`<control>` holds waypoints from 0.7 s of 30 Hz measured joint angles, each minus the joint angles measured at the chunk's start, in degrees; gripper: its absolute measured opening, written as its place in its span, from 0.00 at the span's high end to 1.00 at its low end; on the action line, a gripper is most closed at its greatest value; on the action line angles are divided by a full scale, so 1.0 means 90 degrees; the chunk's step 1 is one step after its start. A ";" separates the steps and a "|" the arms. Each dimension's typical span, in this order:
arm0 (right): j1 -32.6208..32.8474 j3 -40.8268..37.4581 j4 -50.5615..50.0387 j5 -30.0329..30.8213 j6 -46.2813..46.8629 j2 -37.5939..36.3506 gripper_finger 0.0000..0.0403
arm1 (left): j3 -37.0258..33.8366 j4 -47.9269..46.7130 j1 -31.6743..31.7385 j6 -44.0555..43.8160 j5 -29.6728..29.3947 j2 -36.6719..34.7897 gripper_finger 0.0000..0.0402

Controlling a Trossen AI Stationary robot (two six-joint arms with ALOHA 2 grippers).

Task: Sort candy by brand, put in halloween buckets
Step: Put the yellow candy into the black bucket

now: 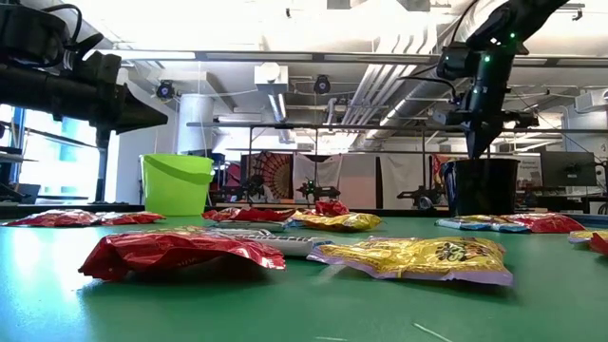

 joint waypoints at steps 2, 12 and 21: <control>0.0018 0.0011 -0.0091 -0.0017 0.0004 0.0000 0.80 | -0.0001 -0.0001 0.0000 -0.0002 0.0002 0.0000 1.00; 0.0415 0.0015 -0.0499 -0.0017 0.0020 -0.0510 0.72 | 0.0182 0.0003 0.0000 -0.0112 0.0546 0.0018 1.00; 0.1501 0.0024 -0.0541 -0.0086 0.0108 -0.2154 0.96 | 0.0861 0.0041 -0.0007 -0.0186 0.1352 0.0741 1.00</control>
